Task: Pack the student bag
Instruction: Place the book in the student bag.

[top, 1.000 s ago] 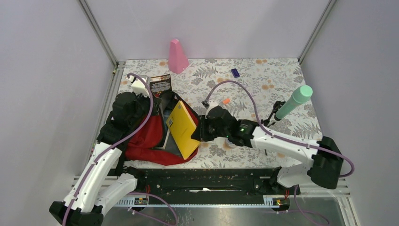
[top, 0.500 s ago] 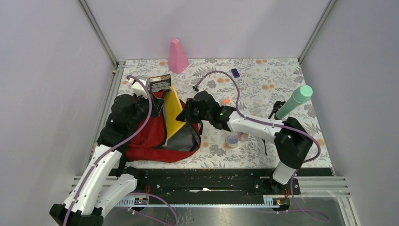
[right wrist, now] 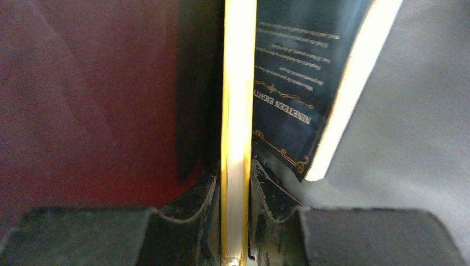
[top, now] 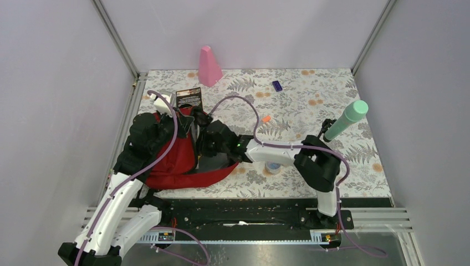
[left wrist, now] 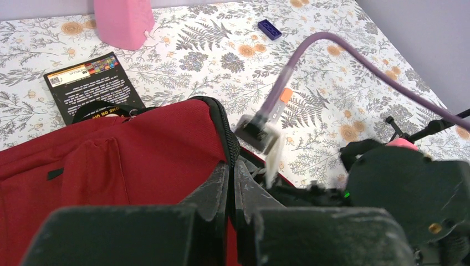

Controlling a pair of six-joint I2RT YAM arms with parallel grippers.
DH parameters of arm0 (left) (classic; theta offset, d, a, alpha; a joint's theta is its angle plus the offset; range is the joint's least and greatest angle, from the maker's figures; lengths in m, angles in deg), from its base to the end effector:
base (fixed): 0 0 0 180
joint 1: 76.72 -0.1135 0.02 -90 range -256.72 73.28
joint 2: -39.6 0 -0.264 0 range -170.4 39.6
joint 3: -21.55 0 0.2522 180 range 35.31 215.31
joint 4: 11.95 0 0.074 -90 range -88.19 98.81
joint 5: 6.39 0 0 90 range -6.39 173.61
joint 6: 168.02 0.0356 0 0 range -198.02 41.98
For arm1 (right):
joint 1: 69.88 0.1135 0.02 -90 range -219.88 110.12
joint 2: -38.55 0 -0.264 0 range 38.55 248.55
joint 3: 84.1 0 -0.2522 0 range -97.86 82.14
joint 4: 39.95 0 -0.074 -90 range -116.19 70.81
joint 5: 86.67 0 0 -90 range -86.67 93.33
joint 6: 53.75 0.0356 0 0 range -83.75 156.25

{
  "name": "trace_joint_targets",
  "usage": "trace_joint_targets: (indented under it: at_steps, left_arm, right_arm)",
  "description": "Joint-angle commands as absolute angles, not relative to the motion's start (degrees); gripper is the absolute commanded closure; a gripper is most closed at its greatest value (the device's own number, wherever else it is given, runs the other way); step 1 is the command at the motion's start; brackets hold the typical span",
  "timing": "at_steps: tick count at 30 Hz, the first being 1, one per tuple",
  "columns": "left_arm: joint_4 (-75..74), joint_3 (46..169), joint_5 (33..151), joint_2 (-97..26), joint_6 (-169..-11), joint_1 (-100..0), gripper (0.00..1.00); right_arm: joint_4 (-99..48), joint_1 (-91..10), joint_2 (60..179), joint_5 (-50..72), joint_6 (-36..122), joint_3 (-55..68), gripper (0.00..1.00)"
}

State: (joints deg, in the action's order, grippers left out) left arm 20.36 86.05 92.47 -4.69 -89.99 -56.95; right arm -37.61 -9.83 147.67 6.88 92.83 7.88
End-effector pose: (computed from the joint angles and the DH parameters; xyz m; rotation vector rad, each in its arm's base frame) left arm 0.1623 -0.0642 0.3621 0.2359 1.7957 -0.5343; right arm 0.2189 0.3843 0.2286 -0.1142 2.2540 1.2970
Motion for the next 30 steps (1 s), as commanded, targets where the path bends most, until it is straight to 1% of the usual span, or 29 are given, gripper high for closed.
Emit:
trace_joint_targets:
  at_steps: [1, 3, 5, 8, 10, 11, 12, 15, 16, 17, 19, 24, 29, 30]
  left_arm:
    - [12.77, 86.69, 93.34, -2.3, -90.59, -57.03, 1.0]
    - [12.11, 86.24, 92.57, -1.64, -90.59, -57.03, 1.0]
    - [11.85, 85.83, 91.76, -0.97, -90.59, -57.03, 1.0]
    - [11.66, 85.36, 90.26, -0.04, -90.37, -57.03, 1.0]
    - [11.66, 85.19, 89.21, 0.49, -90.12, -57.03, 1.0]
    - [11.65, 85.16, 88.99, 0.69, -90.07, -57.03, 1.0]
    - [11.66, 85.07, 88.48, 0.92, -89.94, -57.03, 1.0]
    - [11.61, 84.97, 87.75, 1.48, -89.8, -57.03, 1.0]
    - [11.64, 84.89, 87.61, 1.73, -89.72, -57.03, 1.0]
    - [11.66, 84.84, 87.41, 1.87, -89.65, -57.08, 1.0]
    - [11.61, 84.79, 86.95, 2.11, -89.49, -57.04, 1.0]
    - [11.75, 84.62, 85.89, 2.47, -89.53, -57.03, 1.0]
    - [12.34, 84.6, 83.87, 1.69, -89.49, -57.04, 1.0]
    - [12.58, 84.72, 82.66, 1.15, -89.43, -57.03, 1.0]
  right_arm:
    - [-43.25, -7.29, 150.9, 3.78, 88.55, -0.57, 1.0]
    - [-40.17, -5.83, 152.86, 1.66, 84.97, -3.34, 0.99]
    - [-38.33, -5.08, 154.12, 1.12, 83.2, -4.8, 0.93]
    - [-39.1, -4.75, 153.89, -0.66, 81.8, -2.62, 0.84]
    - [-38.61, -4.71, 153.54, -2.21, 80.55, -1.51, 0.74]
    - [-37.86, -4.75, 153.57, -2.83, 79.65, -1.53, 0.67]
    - [-37.2, -4.74, 153.59, -3.06, 78.92, -1.6, 0.58]
    - [-35.58, -4.74, 153.51, -3.6, 76.33, -1.96, 0.35]
    - [-35.21, -4.74, 153.21, -4.13, 75.65, -1.98, 0.28]
    - [-34.9, -4.74, 152.83, -4.67, 75.04, -1.95, 0.25]
    - [-34.83, -4.68, 151.95, -5.37, 73.47, -1.79, 0.21]
    - [-34.13, -4.72, 148.94, -8.03, 69.96, -0.35, 0.17]
    - [-32.73, -4.87, 141.67, -13.72, 63.63, 4.91, 0.14]
    - [-32.55, -5.03, 139.93, -14.74, 62.34, 6.14, 0.12]
